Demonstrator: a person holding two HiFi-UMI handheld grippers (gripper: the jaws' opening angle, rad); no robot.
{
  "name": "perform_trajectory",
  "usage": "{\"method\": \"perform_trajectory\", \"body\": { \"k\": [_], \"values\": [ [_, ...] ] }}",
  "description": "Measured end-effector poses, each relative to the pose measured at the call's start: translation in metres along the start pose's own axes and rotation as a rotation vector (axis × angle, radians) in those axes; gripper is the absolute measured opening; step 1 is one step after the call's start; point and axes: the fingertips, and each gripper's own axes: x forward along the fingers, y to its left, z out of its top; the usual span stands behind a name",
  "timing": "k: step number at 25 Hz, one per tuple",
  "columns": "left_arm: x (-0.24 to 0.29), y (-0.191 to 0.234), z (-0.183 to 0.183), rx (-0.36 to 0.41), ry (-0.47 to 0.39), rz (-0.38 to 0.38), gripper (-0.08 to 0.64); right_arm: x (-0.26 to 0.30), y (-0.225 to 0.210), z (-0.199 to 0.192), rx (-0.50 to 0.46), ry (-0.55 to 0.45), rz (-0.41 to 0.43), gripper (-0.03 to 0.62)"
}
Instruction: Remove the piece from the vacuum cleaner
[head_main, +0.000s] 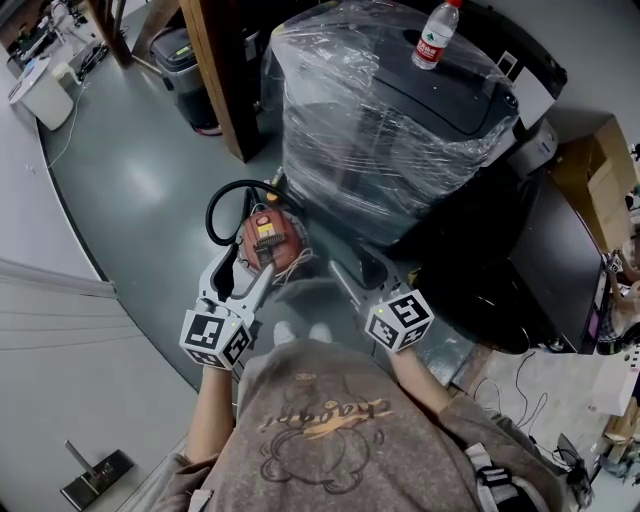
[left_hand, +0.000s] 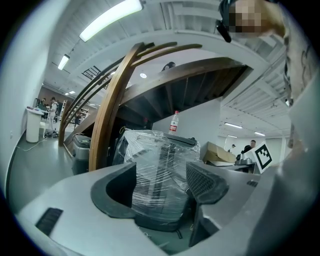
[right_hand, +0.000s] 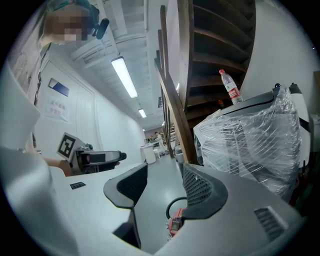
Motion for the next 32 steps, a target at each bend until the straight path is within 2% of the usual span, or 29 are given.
{"method": "perform_trajectory", "body": {
  "k": [8, 16, 24, 32],
  "values": [
    [0.013, 0.016, -0.025, -0.013, 0.056, -0.005, 0.288, 0.019, -0.005, -0.025, 0.004, 0.057, 0.033, 0.198],
    [0.039, 0.035, -0.082, -0.013, 0.139, -0.042, 0.288, 0.047, -0.027, -0.082, 0.005, 0.16, 0.046, 0.198],
    [0.065, 0.048, -0.17, -0.008, 0.268, -0.074, 0.288, 0.062, -0.053, -0.164, 0.013, 0.292, 0.066, 0.198],
    [0.091, 0.065, -0.283, -0.031, 0.371, -0.095, 0.288, 0.084, -0.076, -0.269, -0.037, 0.436, 0.12, 0.198]
  ]
}}
